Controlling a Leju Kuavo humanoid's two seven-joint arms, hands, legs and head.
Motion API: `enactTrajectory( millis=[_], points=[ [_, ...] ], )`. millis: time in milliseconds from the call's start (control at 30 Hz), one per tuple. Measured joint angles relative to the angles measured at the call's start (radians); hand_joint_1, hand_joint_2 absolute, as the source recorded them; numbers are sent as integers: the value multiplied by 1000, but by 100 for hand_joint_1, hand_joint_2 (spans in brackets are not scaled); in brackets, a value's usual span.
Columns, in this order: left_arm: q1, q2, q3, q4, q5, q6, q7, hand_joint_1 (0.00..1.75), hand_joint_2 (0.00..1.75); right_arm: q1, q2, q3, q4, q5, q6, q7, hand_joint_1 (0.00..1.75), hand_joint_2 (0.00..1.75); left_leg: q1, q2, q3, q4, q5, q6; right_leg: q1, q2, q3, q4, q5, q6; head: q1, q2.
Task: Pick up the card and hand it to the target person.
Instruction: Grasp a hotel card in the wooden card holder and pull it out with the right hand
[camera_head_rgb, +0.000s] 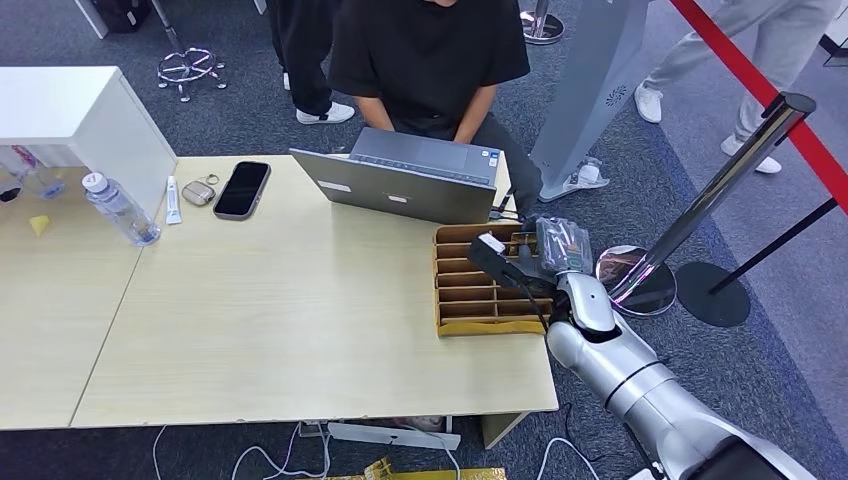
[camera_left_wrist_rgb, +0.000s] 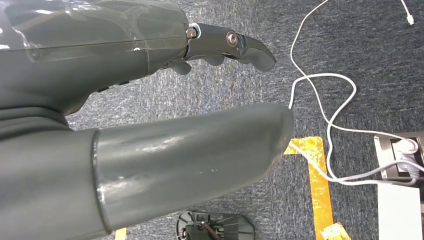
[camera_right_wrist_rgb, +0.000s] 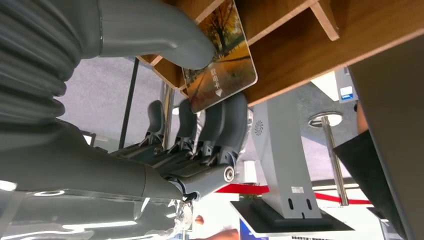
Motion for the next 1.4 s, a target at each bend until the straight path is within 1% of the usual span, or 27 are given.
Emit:
enactTrajectory(
  millis=[67,167,567,833,1167,1400],
  points=[
    [0,0,0,0,0,0,0,0,0,-1,-1,4,2,0,3,3,86,175,0,0,0,0,0,0,0,0,0,0,0,0,0,0],
    [0,0,0,0,0,0,0,0,0,-1,-2,8,5,0,8,3,86,175,0,0,0,0,0,0,0,0,0,0,0,0,0,0],
    [0,1,0,0,0,0,0,0,0,-9,-5,21,10,0,26,3,110,175,0,0,0,0,0,0,0,0,0,0,0,0,0,0],
    [0,2,0,0,0,0,0,0,0,-14,-7,28,10,0,31,3,114,175,0,0,0,0,0,0,0,0,0,0,0,0,0,0],
    [0,2,0,0,0,0,-2,0,0,-17,-7,29,12,0,32,3,134,175,0,0,0,0,0,0,0,0,0,0,0,0,0,0],
    [0,2,0,0,1,0,-3,0,0,-17,-7,29,12,16,27,6,140,175,0,0,0,0,0,0,0,0,0,0,0,0,0,0]
  ],
)
